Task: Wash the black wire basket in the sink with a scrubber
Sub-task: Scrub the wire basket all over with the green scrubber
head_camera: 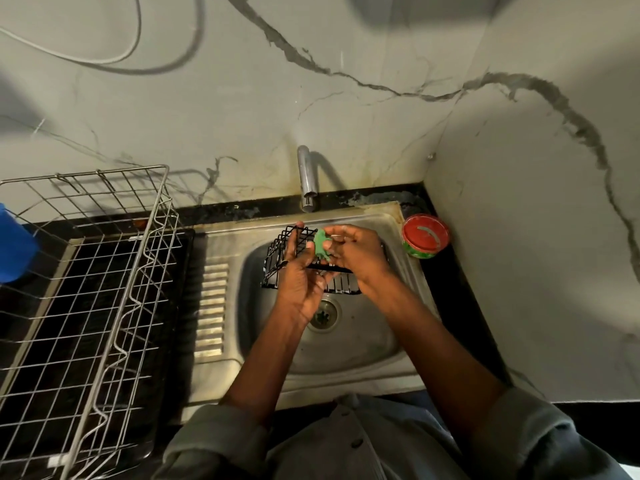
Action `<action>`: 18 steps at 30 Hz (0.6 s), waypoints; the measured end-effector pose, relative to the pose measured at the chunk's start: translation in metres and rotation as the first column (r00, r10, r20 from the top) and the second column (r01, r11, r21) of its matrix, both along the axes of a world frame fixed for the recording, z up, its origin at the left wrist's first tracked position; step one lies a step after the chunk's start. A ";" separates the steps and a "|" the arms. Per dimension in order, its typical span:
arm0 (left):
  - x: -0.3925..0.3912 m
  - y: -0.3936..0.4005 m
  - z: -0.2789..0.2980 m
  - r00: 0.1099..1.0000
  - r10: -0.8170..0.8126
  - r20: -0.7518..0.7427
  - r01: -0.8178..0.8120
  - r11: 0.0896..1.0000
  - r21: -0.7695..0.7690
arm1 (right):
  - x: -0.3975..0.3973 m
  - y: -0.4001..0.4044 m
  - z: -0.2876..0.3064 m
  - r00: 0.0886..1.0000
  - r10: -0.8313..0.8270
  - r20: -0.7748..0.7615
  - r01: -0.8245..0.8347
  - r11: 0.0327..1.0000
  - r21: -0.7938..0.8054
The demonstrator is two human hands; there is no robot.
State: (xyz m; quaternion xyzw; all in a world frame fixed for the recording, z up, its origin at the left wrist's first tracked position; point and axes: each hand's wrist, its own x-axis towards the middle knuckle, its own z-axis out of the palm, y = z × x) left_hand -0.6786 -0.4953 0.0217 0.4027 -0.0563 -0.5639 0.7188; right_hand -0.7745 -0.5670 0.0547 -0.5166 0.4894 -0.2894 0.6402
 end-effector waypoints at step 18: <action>0.009 -0.009 -0.008 0.953 0.135 -0.271 -0.155 0.986 -0.053 | -0.054 -0.010 -0.037 0.650 -0.280 -0.706 -0.193 0.838 -0.510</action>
